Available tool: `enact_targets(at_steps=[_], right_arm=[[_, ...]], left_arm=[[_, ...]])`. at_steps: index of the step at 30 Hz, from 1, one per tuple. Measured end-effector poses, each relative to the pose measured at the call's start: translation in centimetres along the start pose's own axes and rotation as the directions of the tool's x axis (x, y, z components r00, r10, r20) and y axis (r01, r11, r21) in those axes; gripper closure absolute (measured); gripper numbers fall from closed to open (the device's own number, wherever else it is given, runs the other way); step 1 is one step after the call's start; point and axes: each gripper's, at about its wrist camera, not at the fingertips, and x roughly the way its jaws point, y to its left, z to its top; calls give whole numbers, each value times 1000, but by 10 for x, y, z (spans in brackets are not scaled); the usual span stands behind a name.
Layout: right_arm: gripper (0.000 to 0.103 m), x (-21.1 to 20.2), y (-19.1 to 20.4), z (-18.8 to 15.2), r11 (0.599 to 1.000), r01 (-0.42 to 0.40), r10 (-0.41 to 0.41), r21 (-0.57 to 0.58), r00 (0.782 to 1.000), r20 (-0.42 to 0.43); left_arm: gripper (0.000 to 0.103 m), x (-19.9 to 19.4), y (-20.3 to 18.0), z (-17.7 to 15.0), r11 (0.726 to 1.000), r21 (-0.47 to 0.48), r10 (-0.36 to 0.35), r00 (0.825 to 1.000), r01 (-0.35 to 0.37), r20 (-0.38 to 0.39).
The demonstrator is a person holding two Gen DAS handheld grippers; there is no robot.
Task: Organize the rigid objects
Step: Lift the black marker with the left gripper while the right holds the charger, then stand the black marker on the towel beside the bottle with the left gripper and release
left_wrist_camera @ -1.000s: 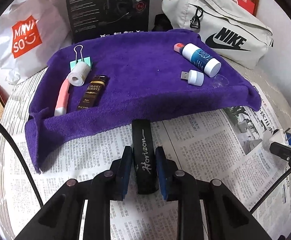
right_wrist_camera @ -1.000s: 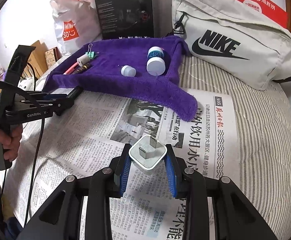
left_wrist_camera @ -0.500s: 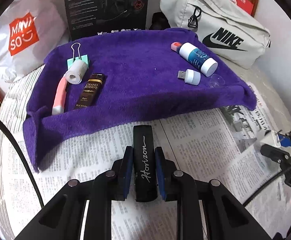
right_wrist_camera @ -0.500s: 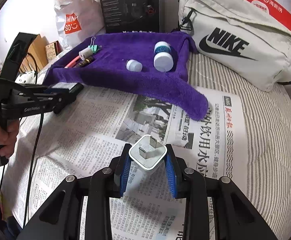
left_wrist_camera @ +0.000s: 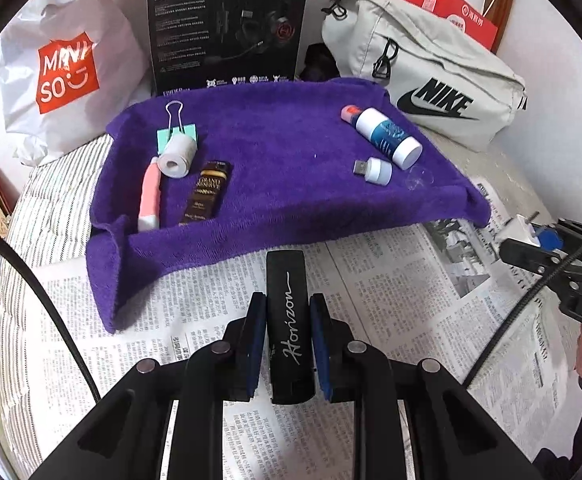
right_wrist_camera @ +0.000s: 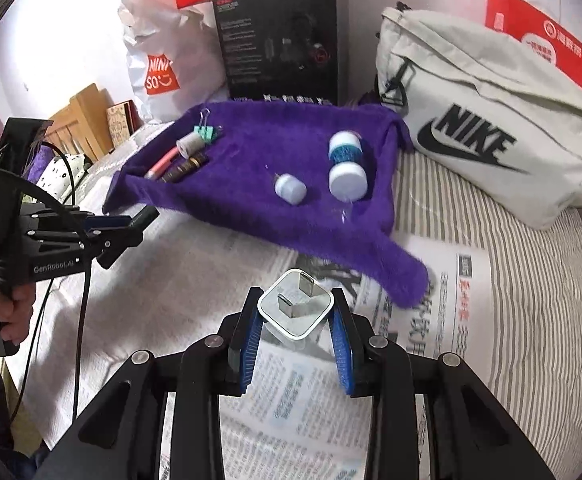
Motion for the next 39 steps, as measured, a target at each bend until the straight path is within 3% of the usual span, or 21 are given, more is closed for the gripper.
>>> enact_targets(at_steps=[24,32,39], right_arm=[[70,16,3,40,1000,11,-11,1,1000,12],[71,18,-2,56,1000,14,-14,2,999,35],[70,22,-8,69,1000,13,-13,8,999,47]], left_arm=[[82,-12,13,38,1000,-8,-26,998,26,56],[82,0,27,59,997,-40,-60,997,62,45],[82,28,32,91,998,-38,-49,999,49,14]])
